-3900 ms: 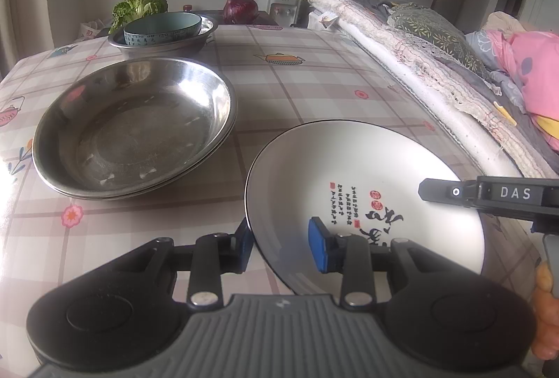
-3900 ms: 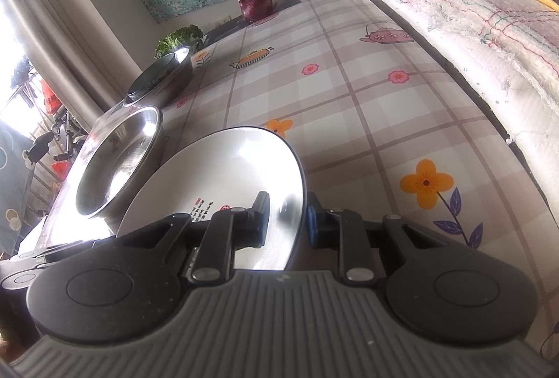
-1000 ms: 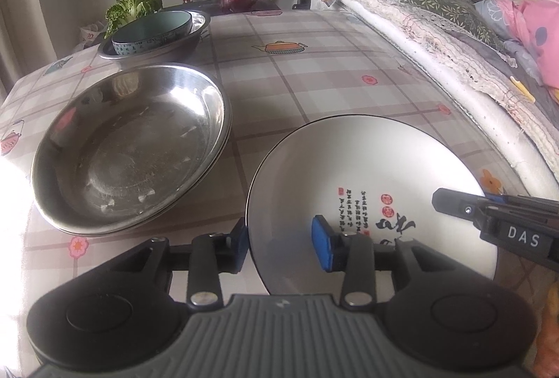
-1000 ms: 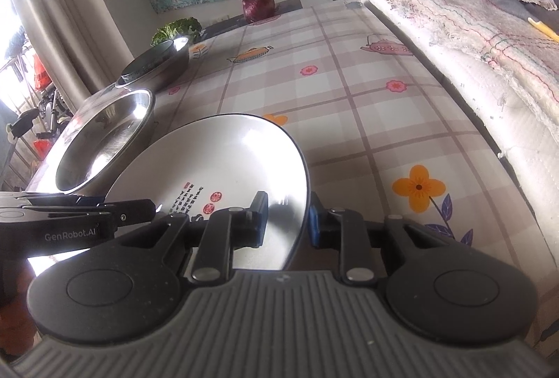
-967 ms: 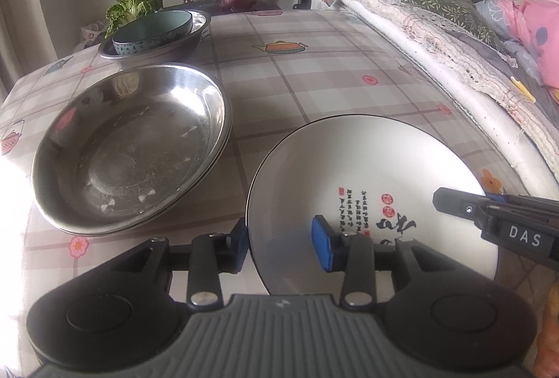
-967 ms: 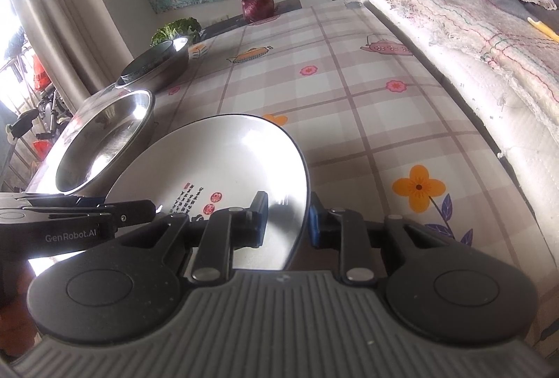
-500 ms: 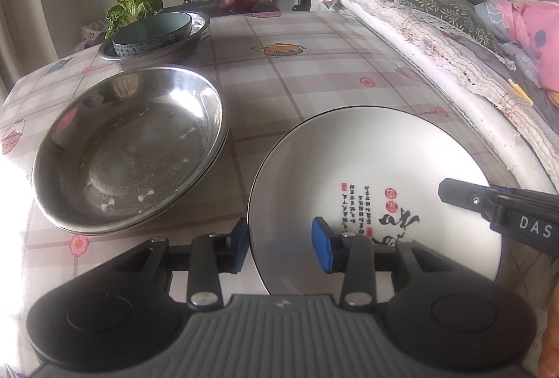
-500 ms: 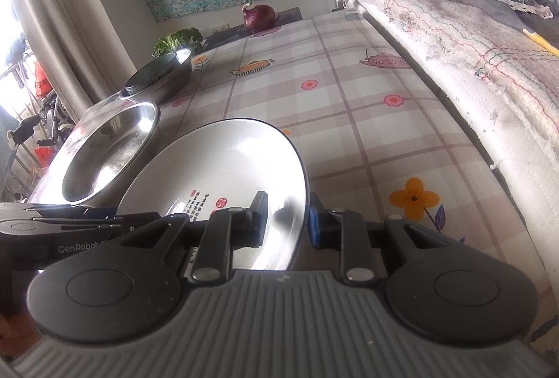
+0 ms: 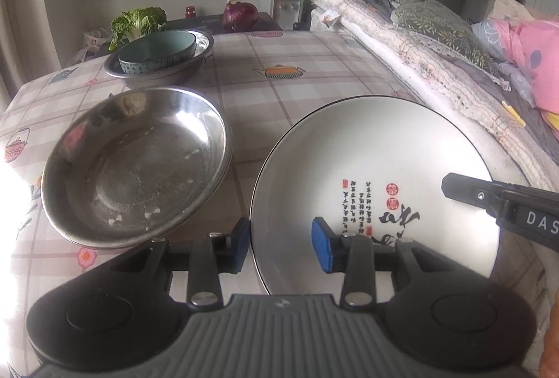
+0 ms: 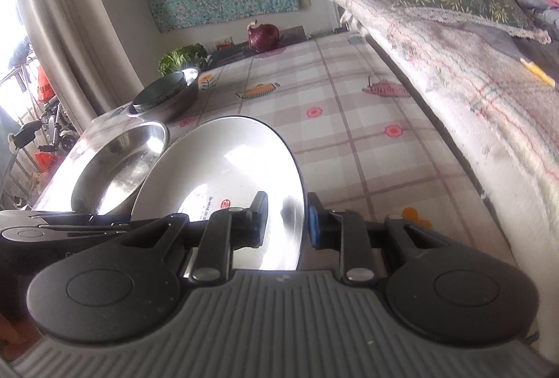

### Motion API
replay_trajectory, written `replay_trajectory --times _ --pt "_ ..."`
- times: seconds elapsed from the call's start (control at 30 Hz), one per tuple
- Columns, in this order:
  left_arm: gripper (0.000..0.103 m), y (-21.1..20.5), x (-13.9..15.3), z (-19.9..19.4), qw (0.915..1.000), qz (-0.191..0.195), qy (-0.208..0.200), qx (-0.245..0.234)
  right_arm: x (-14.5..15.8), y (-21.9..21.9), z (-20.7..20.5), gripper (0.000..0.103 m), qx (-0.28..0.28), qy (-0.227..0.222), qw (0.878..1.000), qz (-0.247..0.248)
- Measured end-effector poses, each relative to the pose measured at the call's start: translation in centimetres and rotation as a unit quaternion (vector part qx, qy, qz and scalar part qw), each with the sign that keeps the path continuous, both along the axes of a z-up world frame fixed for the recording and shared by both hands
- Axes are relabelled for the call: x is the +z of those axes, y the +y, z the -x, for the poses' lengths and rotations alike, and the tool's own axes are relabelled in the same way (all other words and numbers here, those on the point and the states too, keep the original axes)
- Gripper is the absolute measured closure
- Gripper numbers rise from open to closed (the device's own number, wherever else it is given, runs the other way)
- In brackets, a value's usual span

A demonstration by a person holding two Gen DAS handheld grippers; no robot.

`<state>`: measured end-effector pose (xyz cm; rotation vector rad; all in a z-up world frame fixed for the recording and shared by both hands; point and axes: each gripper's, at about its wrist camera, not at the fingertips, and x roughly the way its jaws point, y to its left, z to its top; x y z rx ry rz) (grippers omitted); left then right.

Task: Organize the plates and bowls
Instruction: 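Carry the white plate over the stacked steel plates and lower it onto them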

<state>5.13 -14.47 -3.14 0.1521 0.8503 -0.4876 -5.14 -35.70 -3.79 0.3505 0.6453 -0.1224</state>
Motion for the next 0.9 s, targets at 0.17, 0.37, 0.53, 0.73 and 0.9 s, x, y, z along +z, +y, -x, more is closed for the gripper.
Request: replay_trajectory --times 0.17,0.37,0.53,0.73,0.9 --pt "0.064 1.3 1.1 -0.3 0.9997 0.022 -0.007 0.012 1.7 0.7 -0.5 0.080 0.006 -0.013 1.000 0.010" --pt "0.064 3.9 2.3 -1.2 0.9980 0.046 -0.016 0.040 3.6 2.5 -2.0 0.080 0.022 -0.026 0.999 0.023" --pt "0.064 7.2 3.2 -2.5 0.9950 0.058 -0.030 0.076 4.7 5.1 -4.5 0.080 0.051 -0.032 0.998 0.027" --pt "0.064 11.9 2.8 -5.0 0.9894 0.048 -0.032 0.133 3.9 9.2 -9.5 0.080 0.094 -0.020 0.995 0.005" --pt "0.064 14.8 2.1 -7.1 0.9854 0.041 -0.023 0.164 2.1 12.6 -13.5 0.080 0.126 0.005 0.992 -0.020"
